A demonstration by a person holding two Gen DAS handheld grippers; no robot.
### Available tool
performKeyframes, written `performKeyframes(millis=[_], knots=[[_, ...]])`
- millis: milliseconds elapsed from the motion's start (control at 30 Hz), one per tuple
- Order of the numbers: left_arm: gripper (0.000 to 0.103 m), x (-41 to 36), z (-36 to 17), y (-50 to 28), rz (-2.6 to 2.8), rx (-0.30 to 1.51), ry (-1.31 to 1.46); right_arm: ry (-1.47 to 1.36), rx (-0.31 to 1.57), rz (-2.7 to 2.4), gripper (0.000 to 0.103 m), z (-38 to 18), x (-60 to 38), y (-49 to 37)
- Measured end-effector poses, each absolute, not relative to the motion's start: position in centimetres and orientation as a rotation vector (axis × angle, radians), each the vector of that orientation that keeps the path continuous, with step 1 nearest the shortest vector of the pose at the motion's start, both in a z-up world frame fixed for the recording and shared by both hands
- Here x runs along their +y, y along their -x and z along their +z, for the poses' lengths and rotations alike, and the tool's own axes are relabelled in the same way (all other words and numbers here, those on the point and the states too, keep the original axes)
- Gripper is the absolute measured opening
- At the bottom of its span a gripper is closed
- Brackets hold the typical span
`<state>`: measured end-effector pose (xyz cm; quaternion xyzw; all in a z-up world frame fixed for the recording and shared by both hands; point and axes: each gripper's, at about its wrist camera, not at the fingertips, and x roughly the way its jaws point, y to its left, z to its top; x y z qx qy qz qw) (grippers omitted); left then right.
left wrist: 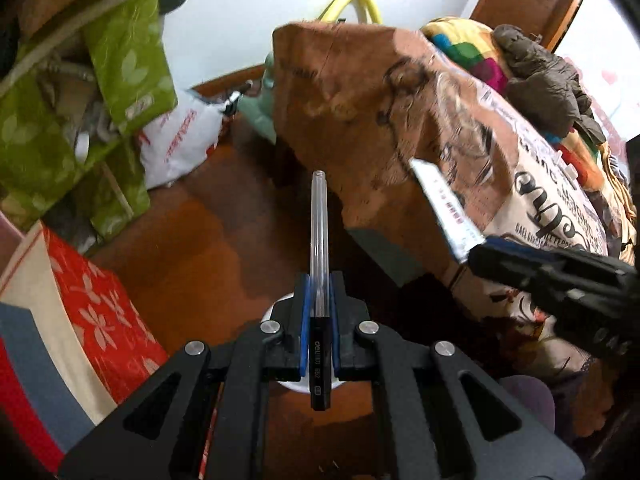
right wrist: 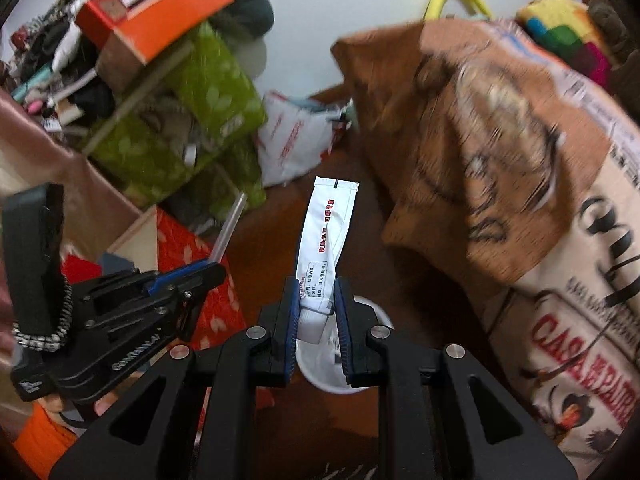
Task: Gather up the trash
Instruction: 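Open both grippers over the bin to drop the pen and tube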
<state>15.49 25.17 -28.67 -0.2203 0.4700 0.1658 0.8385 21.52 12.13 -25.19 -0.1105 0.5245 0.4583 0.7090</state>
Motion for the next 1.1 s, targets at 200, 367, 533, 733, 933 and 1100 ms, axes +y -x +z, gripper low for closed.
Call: performKeyframes(millis=[200, 367, 533, 733, 933, 1100], knots=[[0.007, 25.6, -32.2, -14.6, 0.359, 1.075, 0.517, 0.295, 1.304, 1.000, 0.016, -30.2, 13.0, -20.6], [0.007, 25.4, -35.3, -14.2, 0.355, 1.149, 0.562, 0.330, 1.391, 0.982, 0.016, -33.7, 13.8, -19.9], [0.007, 25.0, -37.7, -14.3, 0.344, 1.205, 0.585, 0.312, 1.460, 0.987, 0.016, -35.8, 14.3, -20.5], [0.007, 25.0, -39.5, -14.9, 0.335, 1.254, 0.602, 0.314, 1.528, 0.973, 0.021, -37.2, 14.1, -21.3], [0.007, 25.0, -40.7, -15.8, 0.318, 1.277, 0.622, 0.327, 1.490, 0.955, 0.027, -36.5, 13.5, -21.9], [0.007, 24.9, -41.3, -16.8, 0.308, 1.292, 0.635, 0.362, 1.447, 0.940, 0.027, -35.9, 13.4, -22.1]])
